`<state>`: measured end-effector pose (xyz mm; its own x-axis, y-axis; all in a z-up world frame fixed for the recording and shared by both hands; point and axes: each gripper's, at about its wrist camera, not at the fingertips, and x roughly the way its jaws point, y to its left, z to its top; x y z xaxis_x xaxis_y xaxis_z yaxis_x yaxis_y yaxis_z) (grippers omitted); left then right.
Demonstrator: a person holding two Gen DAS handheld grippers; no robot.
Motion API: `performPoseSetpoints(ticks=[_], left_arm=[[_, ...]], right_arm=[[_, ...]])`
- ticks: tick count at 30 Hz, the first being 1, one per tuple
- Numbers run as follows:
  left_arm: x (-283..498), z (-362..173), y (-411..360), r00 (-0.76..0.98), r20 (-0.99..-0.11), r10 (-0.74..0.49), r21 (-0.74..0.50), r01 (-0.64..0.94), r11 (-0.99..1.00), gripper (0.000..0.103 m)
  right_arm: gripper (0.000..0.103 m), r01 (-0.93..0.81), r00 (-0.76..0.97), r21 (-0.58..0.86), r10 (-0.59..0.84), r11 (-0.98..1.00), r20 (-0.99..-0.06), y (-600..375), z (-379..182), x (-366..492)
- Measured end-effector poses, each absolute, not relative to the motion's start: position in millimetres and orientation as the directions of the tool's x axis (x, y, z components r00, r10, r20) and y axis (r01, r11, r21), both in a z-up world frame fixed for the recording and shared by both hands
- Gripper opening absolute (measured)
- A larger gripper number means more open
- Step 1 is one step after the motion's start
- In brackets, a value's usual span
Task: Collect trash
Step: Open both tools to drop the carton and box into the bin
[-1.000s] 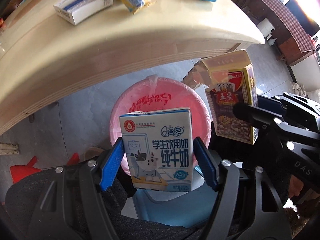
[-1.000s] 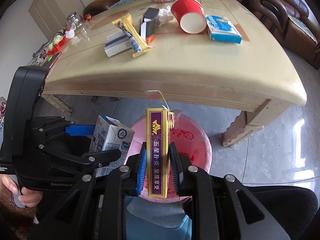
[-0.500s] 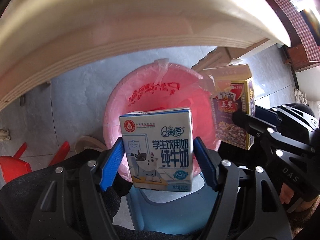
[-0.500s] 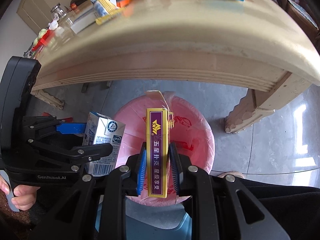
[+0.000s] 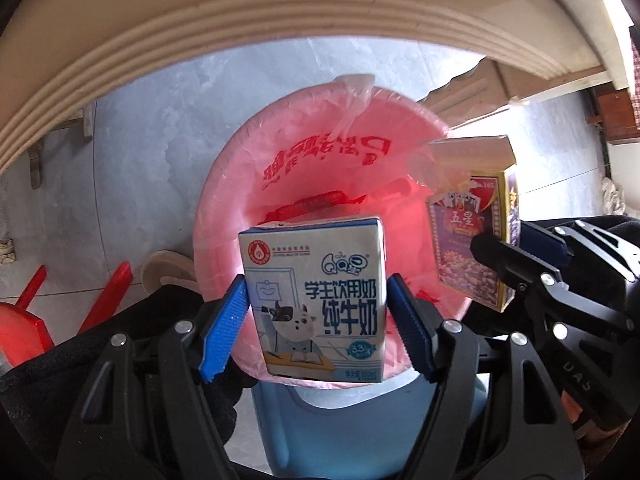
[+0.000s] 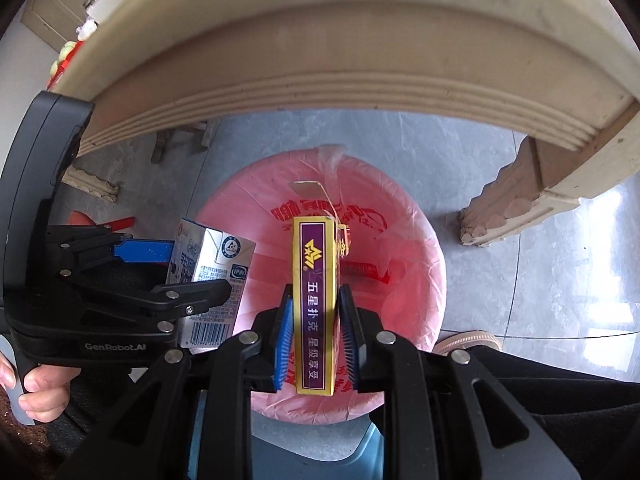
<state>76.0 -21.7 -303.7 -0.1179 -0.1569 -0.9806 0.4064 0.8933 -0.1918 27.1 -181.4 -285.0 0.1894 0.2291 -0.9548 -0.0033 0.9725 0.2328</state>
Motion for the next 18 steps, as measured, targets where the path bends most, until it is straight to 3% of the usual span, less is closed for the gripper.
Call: performPoseSetpoints(ticks=[15,17,18], left_arm=[[76.9,-326.9,-29.3,-0.153,-0.984,-0.092,-0.147,0.41,0.9,0.069],[77.5,-328.7,-29.0,-0.158,-0.984,-0.087,-0.145,0.406,0.902,0.069],[78.5,-330.5,-29.0,-0.158,-0.984,-0.084,-0.142,0.404,0.904,0.069]], right_arm=[[0.024,-0.015,0.147,0.233,0.233,0.972,-0.961,-178.3,-305.6,30.2],[0.028,-0.017,0.15,0.233,0.233,0.972,-0.961,-178.8,-305.1,30.1],[0.037,-0.017,0.152,0.234,0.234,0.972,-0.96,-179.0,-304.9,30.2]])
